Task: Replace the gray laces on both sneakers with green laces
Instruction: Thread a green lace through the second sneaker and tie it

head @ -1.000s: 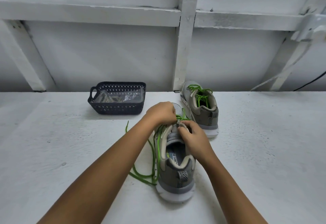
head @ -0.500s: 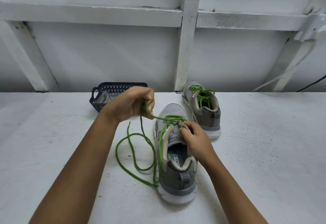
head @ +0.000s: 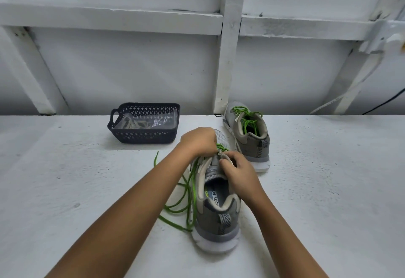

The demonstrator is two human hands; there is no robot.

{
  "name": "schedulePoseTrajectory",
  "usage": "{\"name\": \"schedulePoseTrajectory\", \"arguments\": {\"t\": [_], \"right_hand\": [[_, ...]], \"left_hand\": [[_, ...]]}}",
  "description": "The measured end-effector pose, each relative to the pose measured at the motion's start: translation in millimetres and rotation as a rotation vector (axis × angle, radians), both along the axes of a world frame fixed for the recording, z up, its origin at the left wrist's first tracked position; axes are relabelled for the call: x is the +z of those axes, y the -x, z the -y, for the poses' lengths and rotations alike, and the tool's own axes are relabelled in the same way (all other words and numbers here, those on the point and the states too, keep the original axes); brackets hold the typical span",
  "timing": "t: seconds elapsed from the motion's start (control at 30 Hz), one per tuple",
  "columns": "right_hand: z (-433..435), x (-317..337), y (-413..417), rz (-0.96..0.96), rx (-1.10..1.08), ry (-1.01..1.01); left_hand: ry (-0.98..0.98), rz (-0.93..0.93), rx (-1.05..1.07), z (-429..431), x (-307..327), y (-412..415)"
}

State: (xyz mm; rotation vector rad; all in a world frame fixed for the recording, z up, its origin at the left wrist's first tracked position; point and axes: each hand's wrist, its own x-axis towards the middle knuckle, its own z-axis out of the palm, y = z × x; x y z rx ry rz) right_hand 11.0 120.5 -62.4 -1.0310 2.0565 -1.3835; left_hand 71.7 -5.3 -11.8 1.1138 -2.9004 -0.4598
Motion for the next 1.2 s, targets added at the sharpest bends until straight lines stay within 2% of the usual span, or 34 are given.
{"name": "schedulePoseTrajectory", "arguments": {"t": [0.2, 0.33, 0.6, 1.0, 1.13, 1.2], "right_hand": [[0, 2, -1, 0.001, -0.010, 0.007], [0, 3, 0, -0.005, -0.002, 0.018], [-2, 4, -1, -0.024, 0.022, 0.025], [-3, 13, -3, -0.061, 0.078, 0.002], [-5, 17, -3, -0.063, 0.093, -0.019], [-5, 20, -3, -0.050, 0.116, -0.047]], "left_hand": [[-0.249, -0.243, 0.020, -3, 14, -24], [-0.385, -0.283, 0.000, -7, 15, -40], [-0.743, -0.497, 0.235, -9, 6, -38], [-0.938, -0.612, 0.229, -11, -5, -45], [-0.931, -0.628, 0.222, -13, -8, -46], [-0.845, -0.607, 0.204, -16, -10, -47]]}}
